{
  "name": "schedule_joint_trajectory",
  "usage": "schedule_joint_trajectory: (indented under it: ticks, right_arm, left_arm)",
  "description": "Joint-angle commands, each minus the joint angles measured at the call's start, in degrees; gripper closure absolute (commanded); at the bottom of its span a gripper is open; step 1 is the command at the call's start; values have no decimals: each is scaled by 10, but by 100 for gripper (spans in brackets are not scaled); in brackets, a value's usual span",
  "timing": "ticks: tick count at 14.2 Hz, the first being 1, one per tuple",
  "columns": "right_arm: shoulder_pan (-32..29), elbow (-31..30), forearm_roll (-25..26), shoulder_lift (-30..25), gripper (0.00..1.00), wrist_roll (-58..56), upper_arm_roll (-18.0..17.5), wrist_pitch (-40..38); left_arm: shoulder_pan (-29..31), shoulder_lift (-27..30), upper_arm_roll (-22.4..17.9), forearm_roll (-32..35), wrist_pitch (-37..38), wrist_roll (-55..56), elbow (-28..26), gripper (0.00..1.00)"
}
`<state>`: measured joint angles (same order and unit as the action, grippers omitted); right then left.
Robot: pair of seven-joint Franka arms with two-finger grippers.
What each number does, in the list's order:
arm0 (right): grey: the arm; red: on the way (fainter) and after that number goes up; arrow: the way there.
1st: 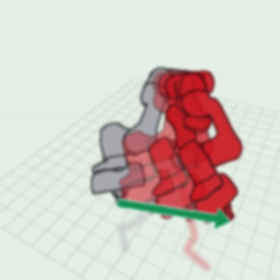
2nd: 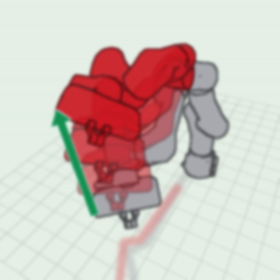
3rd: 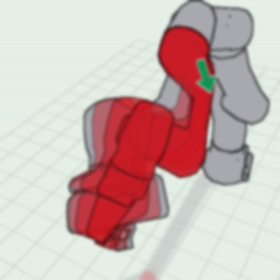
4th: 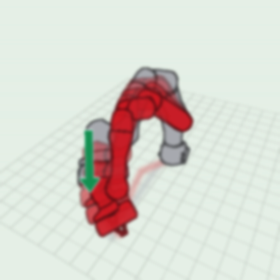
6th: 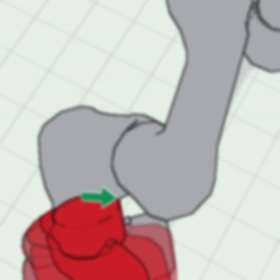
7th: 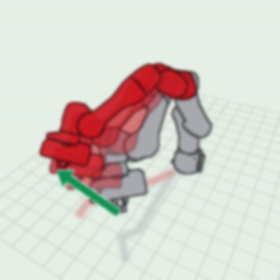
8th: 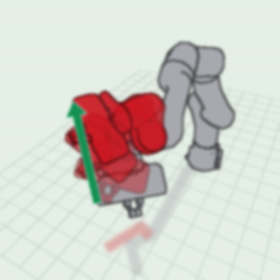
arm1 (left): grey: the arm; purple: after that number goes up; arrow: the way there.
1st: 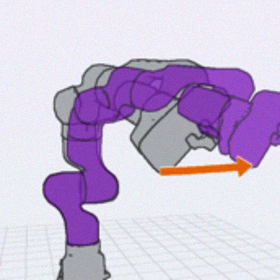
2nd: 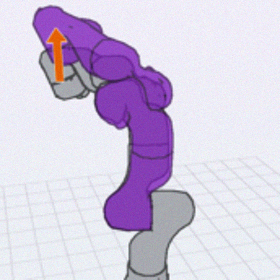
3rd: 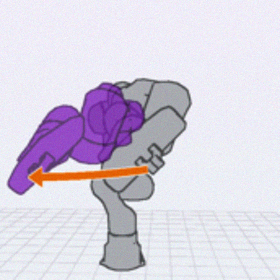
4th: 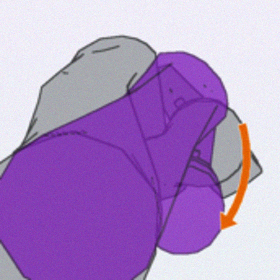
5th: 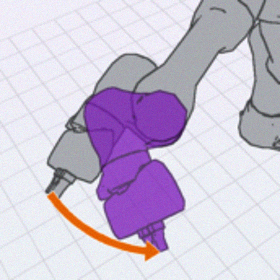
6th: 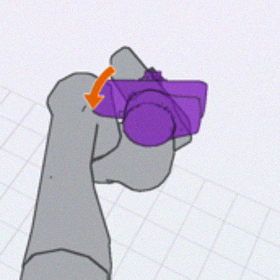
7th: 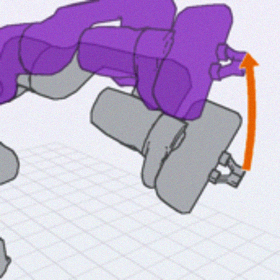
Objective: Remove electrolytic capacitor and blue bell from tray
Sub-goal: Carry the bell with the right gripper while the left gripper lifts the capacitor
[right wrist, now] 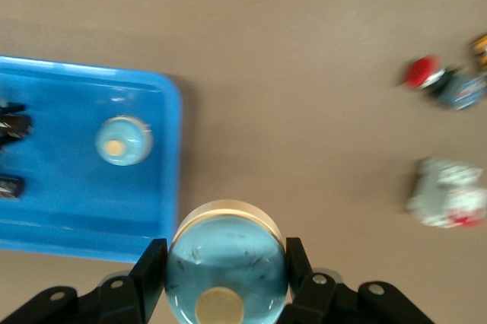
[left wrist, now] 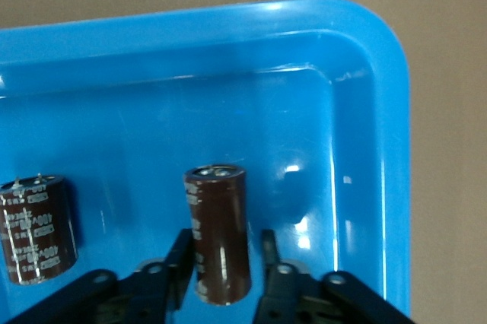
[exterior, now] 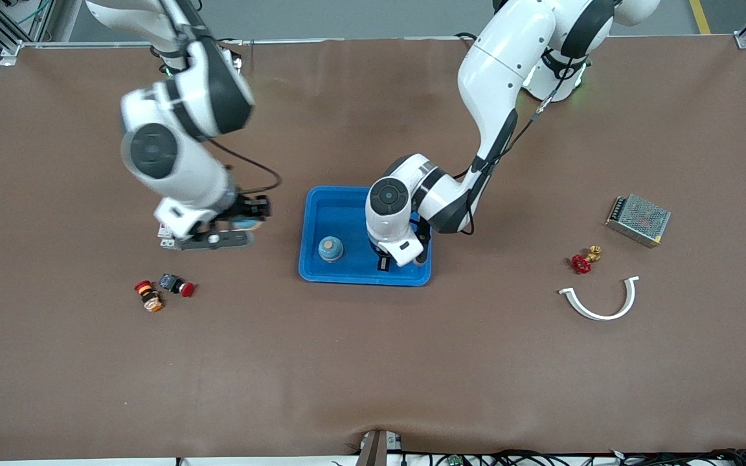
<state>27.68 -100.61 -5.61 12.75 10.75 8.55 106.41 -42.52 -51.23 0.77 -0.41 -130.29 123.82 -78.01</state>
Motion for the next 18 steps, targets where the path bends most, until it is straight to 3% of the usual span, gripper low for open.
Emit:
schedule_joint_trajectory:
  ticks: [1,6,8,10,14,18]
  right_arm:
    - [-67,-6,37,-12,61,-109,-12,-20]
    - [-188,-19,67,-11,61,-293,-13,-5]
    - [-239,-28,67,-6,61,-379,-13,26]
    - [-278,-64,67,-5,61,-435,-13,84]
    - [-325,-128,67,-3,61,-476,-13,154]
    - [-343,-251,67,-5,61,-476,-13,326]
  left_arm:
    - [-5,-1,-7,12,-1,-15,12,100]
    - [-6,17,-8,17,43,-45,13,100]
    - [-6,33,-3,29,80,-121,13,100]
    - [-5,45,2,28,135,-224,13,100]
    - [-3,81,-2,30,164,-344,7,100]
    - [1,104,-2,44,214,-411,-19,100]
